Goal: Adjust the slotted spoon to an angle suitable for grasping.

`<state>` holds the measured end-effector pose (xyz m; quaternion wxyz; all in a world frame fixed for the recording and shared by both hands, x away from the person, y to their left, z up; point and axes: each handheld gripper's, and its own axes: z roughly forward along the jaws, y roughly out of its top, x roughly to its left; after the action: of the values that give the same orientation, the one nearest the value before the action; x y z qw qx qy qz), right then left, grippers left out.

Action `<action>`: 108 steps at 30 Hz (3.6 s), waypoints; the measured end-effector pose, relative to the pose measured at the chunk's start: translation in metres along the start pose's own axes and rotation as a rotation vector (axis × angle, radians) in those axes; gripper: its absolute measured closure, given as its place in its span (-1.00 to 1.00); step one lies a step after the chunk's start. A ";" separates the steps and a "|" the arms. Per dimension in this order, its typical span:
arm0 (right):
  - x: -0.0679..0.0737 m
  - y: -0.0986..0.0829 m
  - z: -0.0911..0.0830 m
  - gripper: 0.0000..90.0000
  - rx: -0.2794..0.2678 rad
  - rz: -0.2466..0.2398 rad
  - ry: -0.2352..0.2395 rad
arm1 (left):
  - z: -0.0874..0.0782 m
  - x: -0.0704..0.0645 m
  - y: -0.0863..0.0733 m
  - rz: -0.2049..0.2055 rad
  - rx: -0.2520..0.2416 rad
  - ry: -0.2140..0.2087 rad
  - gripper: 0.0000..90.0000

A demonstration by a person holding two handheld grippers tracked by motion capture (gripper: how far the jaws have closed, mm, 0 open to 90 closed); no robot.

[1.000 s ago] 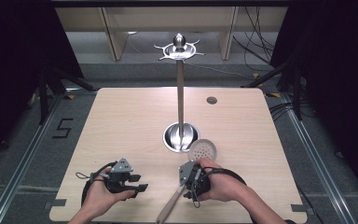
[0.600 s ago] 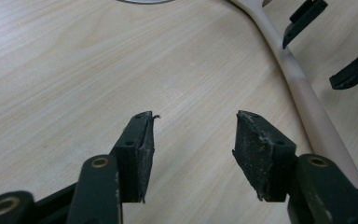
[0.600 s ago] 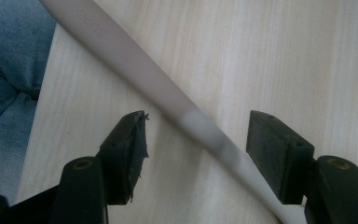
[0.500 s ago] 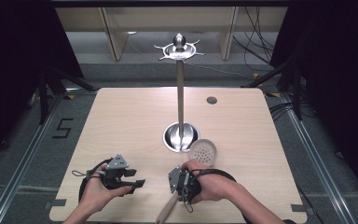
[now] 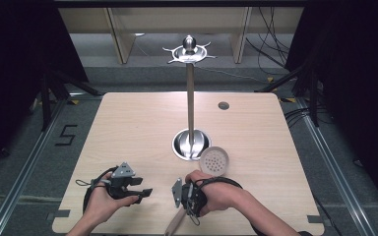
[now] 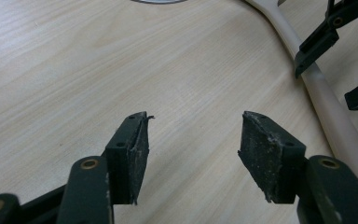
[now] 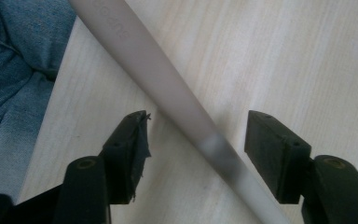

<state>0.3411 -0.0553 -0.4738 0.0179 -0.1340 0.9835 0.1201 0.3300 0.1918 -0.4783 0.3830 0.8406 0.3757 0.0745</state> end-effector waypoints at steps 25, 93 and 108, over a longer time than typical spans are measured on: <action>0.001 0.009 0.002 0.38 0.090 -0.207 -0.034 | -0.002 0.005 -0.001 -0.026 -0.017 0.034 -0.07; 0.011 -0.100 -0.114 0.66 -0.689 0.507 -0.523 | -0.017 0.025 -0.004 -0.159 -0.121 0.154 -0.07; 0.017 -0.125 -0.128 0.66 -0.832 0.680 -0.654 | -0.016 0.026 -0.004 -0.163 -0.117 0.158 -0.07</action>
<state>0.3575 -0.2070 -0.3796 0.2250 0.2343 0.7857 0.5265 0.3390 0.2211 -0.4740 0.4054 0.7750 0.4668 0.1308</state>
